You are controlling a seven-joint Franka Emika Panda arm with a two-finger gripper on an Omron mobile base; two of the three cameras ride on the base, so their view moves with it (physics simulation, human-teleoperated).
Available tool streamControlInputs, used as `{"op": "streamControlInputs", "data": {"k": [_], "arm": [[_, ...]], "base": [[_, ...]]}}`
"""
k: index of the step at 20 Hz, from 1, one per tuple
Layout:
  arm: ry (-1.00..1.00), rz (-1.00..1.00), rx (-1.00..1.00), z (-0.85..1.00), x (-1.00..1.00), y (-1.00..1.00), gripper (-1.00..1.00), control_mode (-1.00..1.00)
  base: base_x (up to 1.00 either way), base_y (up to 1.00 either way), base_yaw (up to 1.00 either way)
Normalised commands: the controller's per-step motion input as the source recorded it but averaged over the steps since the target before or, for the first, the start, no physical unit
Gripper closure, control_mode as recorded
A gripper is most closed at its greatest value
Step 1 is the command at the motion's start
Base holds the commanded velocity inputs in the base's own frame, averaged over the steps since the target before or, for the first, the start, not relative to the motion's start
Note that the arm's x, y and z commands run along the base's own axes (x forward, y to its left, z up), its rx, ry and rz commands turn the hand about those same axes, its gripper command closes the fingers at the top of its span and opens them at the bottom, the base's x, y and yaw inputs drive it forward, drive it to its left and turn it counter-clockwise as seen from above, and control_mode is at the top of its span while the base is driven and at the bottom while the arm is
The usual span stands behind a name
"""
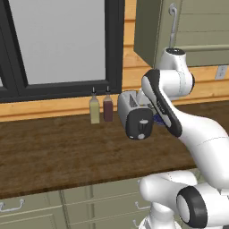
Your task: Start the toaster. Once the lever pops up, take the bread to the plate on the dining counter.
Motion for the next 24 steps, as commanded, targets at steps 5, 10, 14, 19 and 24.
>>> {"op": "streamControlInputs", "data": {"k": [5, 10, 14, 19, 24], "arm": [[-0.05, 0.02, 0.0, -0.12, -0.45, -0.07, -1.0, -1.0], [-0.28, 0.02, 0.0, -0.42, -0.79, -0.32, -1.0, -1.0], [-0.18, -0.03, 0.0, -0.5, 0.03, -0.03, -1.0, -1.0], [-0.15, -0.06, 0.02, -0.13, 0.45, 0.01, -1.0, -1.0], [-0.03, -0.01, 0.03, 0.0, 0.59, 0.0, 1.0, -1.0]], "base": [[0.0, 0.0, 0.0], [0.0, 0.0, 0.0], [0.0, 0.0, 0.0], [0.0, 0.0, 0.0], [0.0, 0.0, 0.0]]}}
